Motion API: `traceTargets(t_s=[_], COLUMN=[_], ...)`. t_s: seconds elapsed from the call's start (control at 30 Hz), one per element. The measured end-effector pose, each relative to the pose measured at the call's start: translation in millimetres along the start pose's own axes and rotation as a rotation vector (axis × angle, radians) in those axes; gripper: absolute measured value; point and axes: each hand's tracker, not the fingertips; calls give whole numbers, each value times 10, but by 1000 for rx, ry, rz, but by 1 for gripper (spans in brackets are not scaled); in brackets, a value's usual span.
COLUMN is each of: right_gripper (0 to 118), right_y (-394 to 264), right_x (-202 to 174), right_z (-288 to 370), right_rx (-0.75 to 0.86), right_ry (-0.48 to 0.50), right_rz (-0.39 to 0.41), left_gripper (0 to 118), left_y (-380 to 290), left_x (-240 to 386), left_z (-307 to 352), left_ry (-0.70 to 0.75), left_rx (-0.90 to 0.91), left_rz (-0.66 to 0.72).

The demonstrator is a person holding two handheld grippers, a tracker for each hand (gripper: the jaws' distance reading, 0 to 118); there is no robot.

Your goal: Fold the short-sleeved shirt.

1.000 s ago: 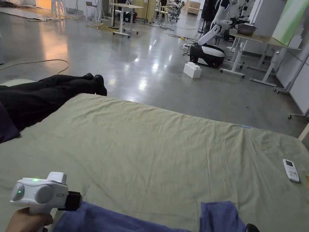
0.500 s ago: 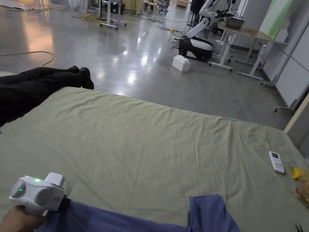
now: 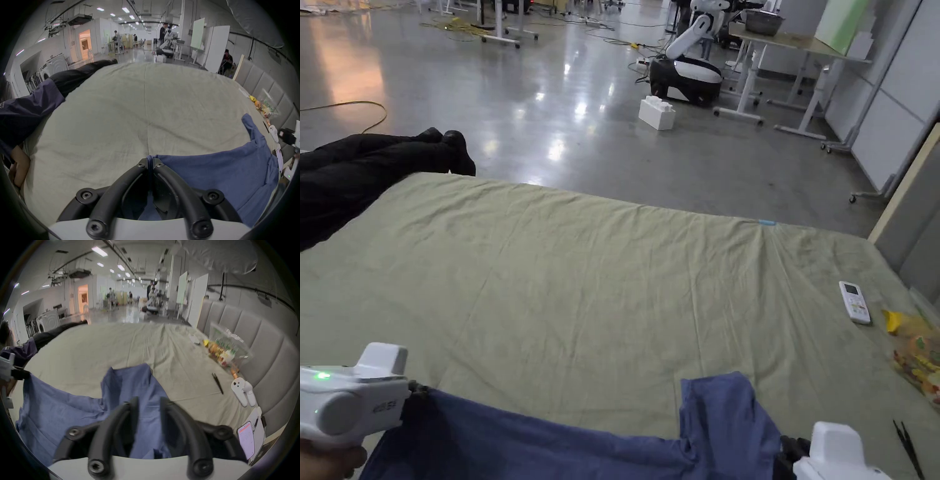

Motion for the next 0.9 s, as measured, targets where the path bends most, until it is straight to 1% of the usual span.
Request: traceTargets(t_s=[0.03, 0.07, 0.1, 0.17, 0.2, 0.23, 0.27, 0.3, 0.33, 0.4, 0.47, 0.53, 0.57, 0.6, 0.63, 0.67, 0.7, 0.73, 0.8, 0.83, 0.87, 0.9], right_gripper=[44, 49, 52, 60, 66, 73, 76, 77, 77, 77, 77, 76, 73, 64, 47, 40, 27, 5, 3, 3, 3, 3], right_y=[49, 80, 102, 127, 136, 145, 150, 159, 182, 199, 230, 233, 229, 221, 198, 193, 212, 214, 193, 194, 206, 208], right_x=[52, 100, 138, 196, 218, 253, 284, 316, 324, 313, 268, 255, 239, 238, 244, 233, 191, 164, 124, 103, 99, 108], right_z=[-146, -289, -430, -683, -782, -901, -988, -1083, -1157, -1294, -1391, -1480, -1524, -1556, -1562, -1556, -1511, -1507, -1517, -1515, -1487, -1422], right_rx=[-27, -74, -123, -186, -230, -249, -265, -283, -296, -304, -330, -339, -357, -379, -382, -376, -367, -356, -352, -346, -339, -326], right_ry=[4, 21, 22, -6, -9, -8, 5, 18, 5, 0, 6, 10, 11, 18, 62, 70, 41, 39, 72, 52, 56, 57], right_rz=[-11, -10, -3, 19, 31, 9, -7, -33, -36, -16, 26, 39, 44, 40, -7, -31, -10, -8, -4, 26, 36, 28], left_gripper=[5, 5, 5, 5, 5, 5, 5, 5, 5, 5, 5, 5, 5, 5, 5, 5, 5, 5, 5, 5, 5, 5], left_y=[-16, -24, -38, -89, -101, -129, -159, -190, -200, -244, -277, -284, -288, -305, -313, -314, -312, -312, -304, -293, -286, -305], left_x=[-3, 47, 63, 94, 114, 135, 148, 157, 156, 172, 138, 92, 87, 81, 75, 74, 71, 83, 80, 72, 66, 80], left_z=[75, 186, 268, 411, 468, 518, 561, 595, 597, 621, 597, 568, 567, 562, 555, 550, 546, 549, 529, 517, 508, 522], left_ry=[-7, -10, -6, 1, 3, 2, 3, -1, 0, 7, 13, 15, 17, 17, 15, 18, 21, 22, 26, 26, 25, 27], left_rx=[13, 27, 46, 69, 77, 79, 94, 93, 95, 91, 92, 84, 85, 81, 75, 75, 74, 71, 69, 66, 64, 66], left_rz=[2, 1, -4, -7, -10, -11, -11, -10, -9, -1, 3, 10, 18, 24, 29, 28, 26, 23, 20, 20, 21, 24])
